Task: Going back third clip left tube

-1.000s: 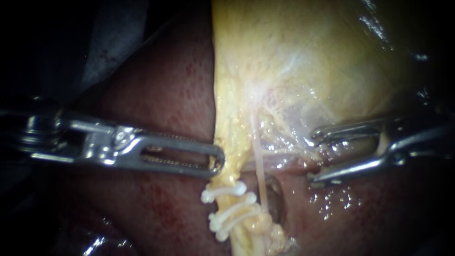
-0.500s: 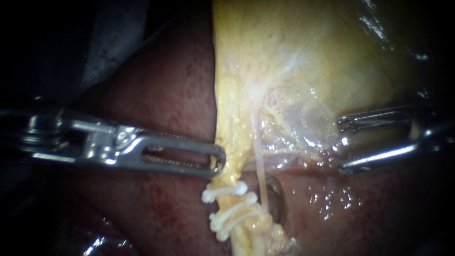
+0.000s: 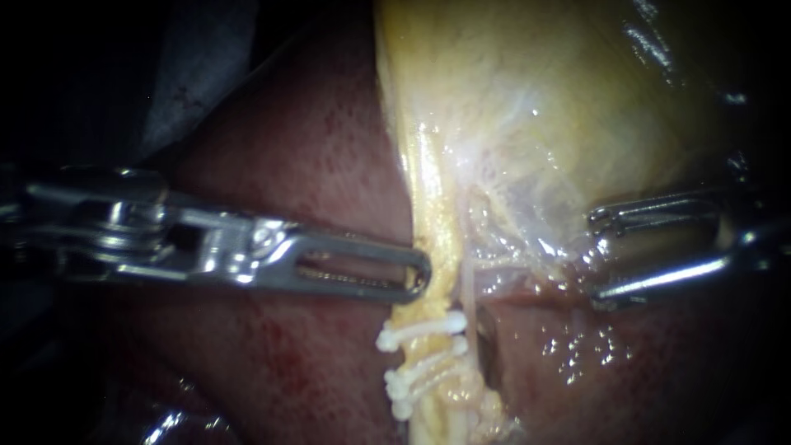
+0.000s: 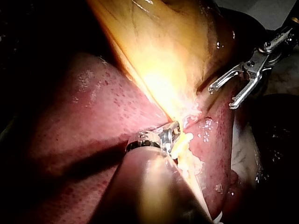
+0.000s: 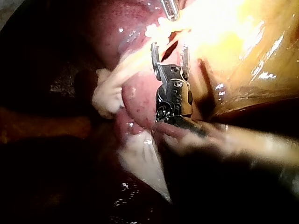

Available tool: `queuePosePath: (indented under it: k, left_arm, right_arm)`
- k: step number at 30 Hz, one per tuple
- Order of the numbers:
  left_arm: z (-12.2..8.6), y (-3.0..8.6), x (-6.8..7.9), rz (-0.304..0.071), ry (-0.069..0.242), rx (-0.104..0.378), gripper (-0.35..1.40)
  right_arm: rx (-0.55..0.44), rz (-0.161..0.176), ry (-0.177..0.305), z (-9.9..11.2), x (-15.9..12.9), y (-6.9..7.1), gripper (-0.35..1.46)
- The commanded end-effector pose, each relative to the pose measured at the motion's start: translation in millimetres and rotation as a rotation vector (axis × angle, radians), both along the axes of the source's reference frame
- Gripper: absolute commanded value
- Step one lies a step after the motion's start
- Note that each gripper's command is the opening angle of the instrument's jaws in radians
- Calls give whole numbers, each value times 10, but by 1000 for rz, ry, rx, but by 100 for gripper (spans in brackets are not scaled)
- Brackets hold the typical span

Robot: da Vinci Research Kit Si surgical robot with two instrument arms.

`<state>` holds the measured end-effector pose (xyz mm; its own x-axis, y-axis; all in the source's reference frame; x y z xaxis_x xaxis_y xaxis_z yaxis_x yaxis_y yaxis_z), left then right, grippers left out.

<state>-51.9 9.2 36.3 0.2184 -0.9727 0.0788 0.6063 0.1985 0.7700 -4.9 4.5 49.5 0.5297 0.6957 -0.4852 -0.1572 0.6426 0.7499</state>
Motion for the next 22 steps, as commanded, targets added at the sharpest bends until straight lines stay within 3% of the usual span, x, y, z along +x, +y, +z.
queuePosePath:
  k: [1,22]
  left_arm:
    - [1,0,-2,1,2,2,-35]
    - [3,0,-5,2,1,3,-35]
  right_arm:
    - [0,0,0,0,0,0,51]
    - [0,0,0,0,0,0,51]
